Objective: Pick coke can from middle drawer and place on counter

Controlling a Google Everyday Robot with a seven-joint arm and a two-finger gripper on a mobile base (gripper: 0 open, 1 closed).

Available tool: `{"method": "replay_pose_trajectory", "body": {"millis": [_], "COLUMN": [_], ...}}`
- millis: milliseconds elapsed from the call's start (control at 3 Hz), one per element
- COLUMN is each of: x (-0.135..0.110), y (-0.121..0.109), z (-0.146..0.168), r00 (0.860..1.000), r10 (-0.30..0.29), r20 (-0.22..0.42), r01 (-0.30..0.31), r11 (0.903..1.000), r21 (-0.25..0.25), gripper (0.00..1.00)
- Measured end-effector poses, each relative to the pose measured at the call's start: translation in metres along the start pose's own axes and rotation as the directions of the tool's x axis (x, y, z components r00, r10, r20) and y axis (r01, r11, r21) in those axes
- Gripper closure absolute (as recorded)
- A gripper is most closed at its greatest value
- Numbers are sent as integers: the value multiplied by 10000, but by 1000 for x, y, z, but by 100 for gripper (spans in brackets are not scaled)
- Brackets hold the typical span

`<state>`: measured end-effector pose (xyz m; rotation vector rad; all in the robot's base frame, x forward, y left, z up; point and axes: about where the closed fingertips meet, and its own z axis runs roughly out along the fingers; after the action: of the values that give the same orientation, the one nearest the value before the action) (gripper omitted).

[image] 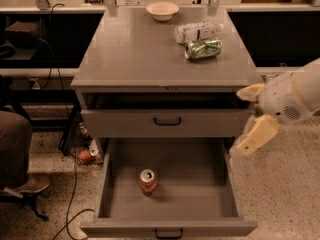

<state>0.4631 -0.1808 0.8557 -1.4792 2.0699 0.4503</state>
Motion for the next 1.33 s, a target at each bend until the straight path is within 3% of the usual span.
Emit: {"method": "replay_pose_trajectory", "body": {"millis": [333, 667, 1333], "x": [-2, -2, 4], "y": [11, 33, 35], "z": [53, 106, 112], "r00": [9847, 9542, 9509], "r10": [462, 1146, 1144], "r20": [1681, 2762, 2875], "r01": [-295, -623, -645], "r11": [9945, 9796, 9820], "r21": [-1004, -1913, -1775], "gripper": [0, 0, 0]}}
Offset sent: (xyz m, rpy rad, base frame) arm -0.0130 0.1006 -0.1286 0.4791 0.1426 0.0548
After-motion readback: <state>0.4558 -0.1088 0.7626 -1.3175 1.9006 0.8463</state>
